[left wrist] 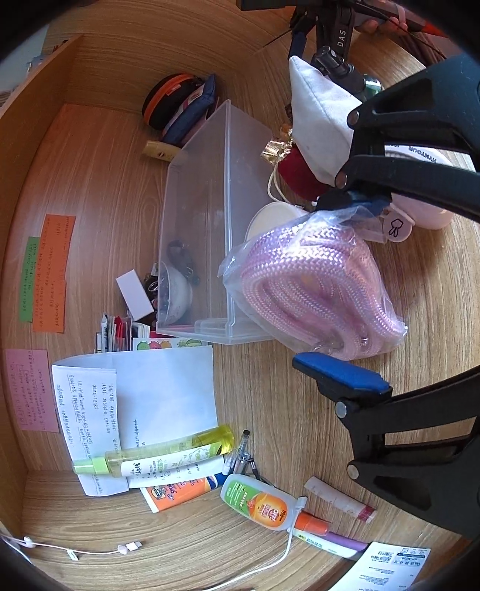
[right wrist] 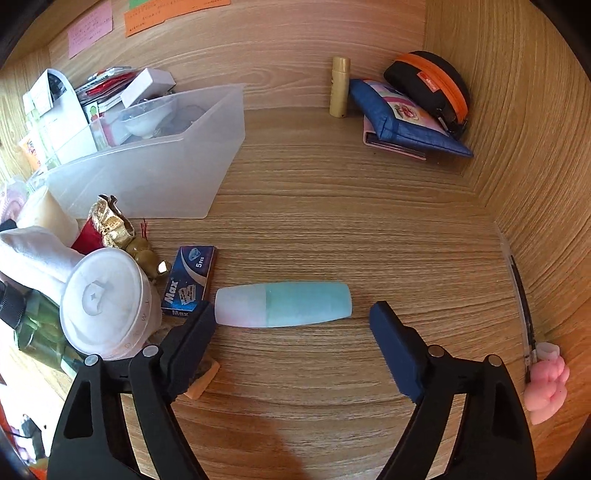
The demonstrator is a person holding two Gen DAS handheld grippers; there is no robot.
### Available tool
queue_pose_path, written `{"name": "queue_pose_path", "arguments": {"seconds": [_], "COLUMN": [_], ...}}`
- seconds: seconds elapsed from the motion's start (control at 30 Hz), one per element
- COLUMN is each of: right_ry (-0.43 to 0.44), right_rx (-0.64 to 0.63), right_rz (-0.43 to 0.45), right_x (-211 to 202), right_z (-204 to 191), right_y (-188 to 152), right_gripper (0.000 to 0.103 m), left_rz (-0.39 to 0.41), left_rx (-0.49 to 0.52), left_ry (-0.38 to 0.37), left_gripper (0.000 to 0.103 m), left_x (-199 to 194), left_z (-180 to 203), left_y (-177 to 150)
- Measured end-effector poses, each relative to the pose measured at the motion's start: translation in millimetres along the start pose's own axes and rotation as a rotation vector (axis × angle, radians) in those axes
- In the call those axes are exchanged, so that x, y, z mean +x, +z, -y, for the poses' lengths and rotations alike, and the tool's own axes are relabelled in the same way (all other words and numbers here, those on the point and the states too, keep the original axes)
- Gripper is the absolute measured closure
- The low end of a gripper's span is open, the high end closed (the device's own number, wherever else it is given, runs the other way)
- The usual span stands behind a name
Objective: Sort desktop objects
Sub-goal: 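Grasp the bagged pink rope with the left gripper while the right grasps the mint bottle, then carry the pink rope and mint bottle over the clear box and release both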
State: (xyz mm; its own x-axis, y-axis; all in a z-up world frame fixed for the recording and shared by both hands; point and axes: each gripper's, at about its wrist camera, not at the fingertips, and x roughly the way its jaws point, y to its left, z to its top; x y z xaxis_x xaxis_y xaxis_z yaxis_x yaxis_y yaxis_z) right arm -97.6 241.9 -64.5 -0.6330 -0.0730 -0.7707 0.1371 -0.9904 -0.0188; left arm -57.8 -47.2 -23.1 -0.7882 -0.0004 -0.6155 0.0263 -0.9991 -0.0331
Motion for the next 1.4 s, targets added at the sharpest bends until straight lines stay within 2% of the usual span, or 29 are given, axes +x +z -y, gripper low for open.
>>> {"name": "queue_pose_path", "arguments": {"seconds": [0.2,0.27,0.37,0.4,0.43,0.67,0.9,1.13,1.4], "right_ry": [0.001,0.002,-0.005,-0.007,-0.008,0.017,0.058,0.111,0.186], "right_rx": [0.004,0.005,0.014,0.015,0.017,0.048,0.024,-0.048,-0.079], "right_rz": [-0.014,-0.006,-0.002,0.000,0.002,0.065,0.136,0.194,0.249], "right_x": [5,4,4,4,3,-17,-42,-59,-74], "right_z": [-1,-1,-1,-1,-1,10,7,-14,-34], "right_y": [6,7,6,6,5,13,39,62,90], "right_gripper": [0.023,0.032,0.031,0.031,0.032,0.032,0.031,0.031,0.031], "left_rz": [0.029,0.029,0.018,0.015,0.013,0.037,0.096,0.130,0.133], "left_rx": [-0.012,-0.018,-0.017,-0.018,-0.015,-0.004,0.012,0.033,0.027], "left_ry": [0.029,0.036,0.036,0.038,0.046,0.060,0.086,0.057,-0.045], "left_gripper": [0.053,0.058,0.070,0.078,0.080,0.082,0.082,0.082,0.082], "left_x": [-1,0,5,6,7,-1,-21,-33,-32], "left_z": [-12,-16,-21,-21,-22,-26,-26,-22,-19], "left_y": [9,10,11,11,12,19,29,52,89]}}
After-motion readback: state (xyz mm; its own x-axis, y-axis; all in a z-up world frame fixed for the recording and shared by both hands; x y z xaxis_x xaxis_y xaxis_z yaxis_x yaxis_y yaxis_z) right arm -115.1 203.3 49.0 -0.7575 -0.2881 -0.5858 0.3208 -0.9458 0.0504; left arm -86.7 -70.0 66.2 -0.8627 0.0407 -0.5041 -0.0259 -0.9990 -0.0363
